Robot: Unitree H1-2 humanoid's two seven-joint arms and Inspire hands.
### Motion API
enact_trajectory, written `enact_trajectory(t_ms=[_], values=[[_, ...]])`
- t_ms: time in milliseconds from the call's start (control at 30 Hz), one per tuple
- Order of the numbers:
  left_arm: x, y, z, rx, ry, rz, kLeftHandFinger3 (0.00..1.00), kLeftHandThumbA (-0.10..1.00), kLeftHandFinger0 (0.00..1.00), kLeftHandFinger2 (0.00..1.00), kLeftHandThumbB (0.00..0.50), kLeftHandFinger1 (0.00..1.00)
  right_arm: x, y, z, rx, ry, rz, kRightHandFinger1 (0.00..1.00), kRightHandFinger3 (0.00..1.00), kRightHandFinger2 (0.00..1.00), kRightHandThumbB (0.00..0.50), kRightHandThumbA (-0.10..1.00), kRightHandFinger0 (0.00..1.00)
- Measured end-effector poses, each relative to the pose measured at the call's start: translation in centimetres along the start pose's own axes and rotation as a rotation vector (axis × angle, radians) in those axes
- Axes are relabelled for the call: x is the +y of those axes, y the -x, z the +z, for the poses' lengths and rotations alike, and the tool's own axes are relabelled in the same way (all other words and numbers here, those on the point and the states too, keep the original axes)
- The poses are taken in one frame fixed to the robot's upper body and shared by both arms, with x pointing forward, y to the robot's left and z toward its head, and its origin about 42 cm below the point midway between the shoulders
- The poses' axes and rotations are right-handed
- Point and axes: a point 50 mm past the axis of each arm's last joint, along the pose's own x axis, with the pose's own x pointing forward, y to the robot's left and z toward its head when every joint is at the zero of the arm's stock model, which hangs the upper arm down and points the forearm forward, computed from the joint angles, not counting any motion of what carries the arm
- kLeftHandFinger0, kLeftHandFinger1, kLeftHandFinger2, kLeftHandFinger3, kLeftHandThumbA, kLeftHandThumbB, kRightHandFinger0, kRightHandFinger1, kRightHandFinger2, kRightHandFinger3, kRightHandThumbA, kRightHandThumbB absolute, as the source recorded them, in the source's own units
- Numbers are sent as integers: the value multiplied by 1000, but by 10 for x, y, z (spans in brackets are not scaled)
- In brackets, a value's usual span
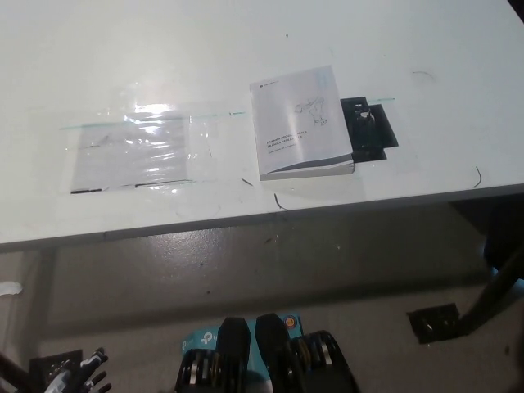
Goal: The robot uses its right hand to slide under the cover of the book kept in the middle of the desk and open it
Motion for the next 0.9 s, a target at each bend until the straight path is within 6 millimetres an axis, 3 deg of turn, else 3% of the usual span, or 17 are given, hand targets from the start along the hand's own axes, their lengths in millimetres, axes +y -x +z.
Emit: enact_trajectory(t_ms=[67, 167, 333, 433, 533, 600, 633, 800, 833, 867, 900], values=[[0, 0, 0, 0, 0, -1, 1000, 955, 1000, 1000, 353, 1000, 9, 3, 3, -10, -2, 28, 1000, 1000, 1000, 34, 873, 1000], [0, 0, -1, 3, -4, -2, 1000, 926, 1000, 1000, 362, 1000, 23, 8, 4, -13, -1, 76, 1000, 1000, 1000, 57, 825, 957], [0, 1, -2, 5, -3, -1, 1000, 901, 1000, 1000, 395, 1000, 48, 20, 2, -6, 4, 162, 1000, 1000, 1000, 30, 839, 956], [0, 1, -2, 4, -2, -1, 1000, 927, 1000, 1000, 384, 1000, 59, 26, -4, 13, 5, 203, 1000, 1000, 1000, 37, 809, 992], [0, 1, -2, 4, -1, -2, 1000, 890, 1000, 1000, 403, 1000, 68, 33, -15, 44, 6, 237, 1000, 1000, 1000, 63, 735, 963], [0, 1, -2, 3, 0, -1, 1000, 892, 1000, 1000, 424, 1000, 76, 39, -28, 82, 2, 258, 1000, 1000, 1000, 30, 734, 984], [1, 1, -2, 3, 0, -1, 1000, 876, 1000, 1000, 444, 1000, 77, 40, -30, 88, 2, 261, 1000, 1000, 1000, 18, 748, 1000], [0, 0, -1, 3, 1, -1, 1000, 893, 1000, 1000, 449, 1000, 87, 47, -57, 166, -2, 282, 1000, 1000, 1000, 0, 797, 1000], [0, 0, -2, 4, 1, -1, 1000, 863, 1000, 1000, 454, 1000, 88, 47, -61, 180, 1, 281, 1000, 1000, 1000, 1, 816, 909], [0, 0, -2, 4, 1, -1, 1000, 865, 1000, 1000, 464, 1000, 88, 44, -68, 199, 8, 274, 1000, 1000, 1000, 0, 820, 904], [1, 0, -2, 5, 2, -1, 1000, 841, 1000, 1000, 455, 1000, 88, 42, -74, 217, 15, 266, 1000, 1000, 1000, 0, 849, 943]])
